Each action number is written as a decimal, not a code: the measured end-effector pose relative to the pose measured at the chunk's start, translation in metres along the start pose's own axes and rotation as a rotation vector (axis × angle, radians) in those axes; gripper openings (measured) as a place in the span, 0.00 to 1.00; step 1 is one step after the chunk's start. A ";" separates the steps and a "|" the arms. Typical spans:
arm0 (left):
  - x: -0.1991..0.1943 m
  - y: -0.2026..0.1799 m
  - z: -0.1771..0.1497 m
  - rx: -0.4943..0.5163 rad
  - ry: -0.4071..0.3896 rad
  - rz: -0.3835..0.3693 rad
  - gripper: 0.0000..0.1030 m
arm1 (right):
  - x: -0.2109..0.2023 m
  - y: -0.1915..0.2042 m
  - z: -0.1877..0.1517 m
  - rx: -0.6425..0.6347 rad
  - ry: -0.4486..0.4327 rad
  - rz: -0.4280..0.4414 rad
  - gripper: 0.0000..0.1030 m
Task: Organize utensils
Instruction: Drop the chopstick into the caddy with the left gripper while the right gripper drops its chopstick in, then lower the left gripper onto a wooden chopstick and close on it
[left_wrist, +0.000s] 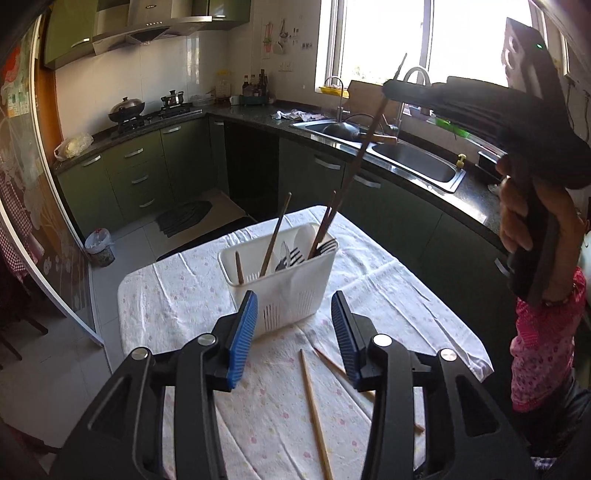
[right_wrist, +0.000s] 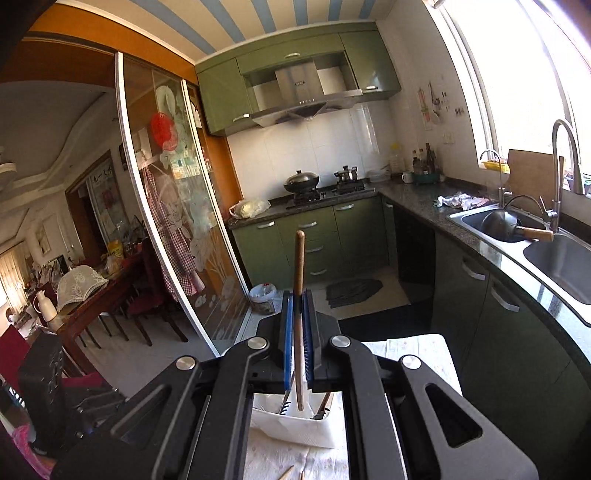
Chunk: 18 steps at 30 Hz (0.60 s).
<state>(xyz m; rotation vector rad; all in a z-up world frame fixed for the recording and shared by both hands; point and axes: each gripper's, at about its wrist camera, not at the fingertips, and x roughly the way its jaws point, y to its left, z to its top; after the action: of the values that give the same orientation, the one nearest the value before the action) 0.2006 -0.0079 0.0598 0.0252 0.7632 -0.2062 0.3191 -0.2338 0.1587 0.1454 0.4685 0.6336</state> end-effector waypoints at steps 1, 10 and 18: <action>0.002 0.000 -0.008 -0.002 0.018 -0.006 0.39 | 0.013 0.000 -0.004 0.000 0.021 -0.005 0.06; 0.056 -0.001 -0.060 -0.025 0.234 -0.065 0.42 | 0.078 -0.003 -0.058 -0.032 0.198 -0.028 0.27; 0.132 -0.021 -0.095 0.002 0.429 -0.059 0.42 | -0.005 -0.010 -0.080 -0.048 0.102 -0.015 0.33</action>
<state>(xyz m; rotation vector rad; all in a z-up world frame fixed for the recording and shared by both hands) 0.2242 -0.0423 -0.0983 0.0498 1.1919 -0.2614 0.2837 -0.2462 0.0867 0.0646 0.5515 0.6390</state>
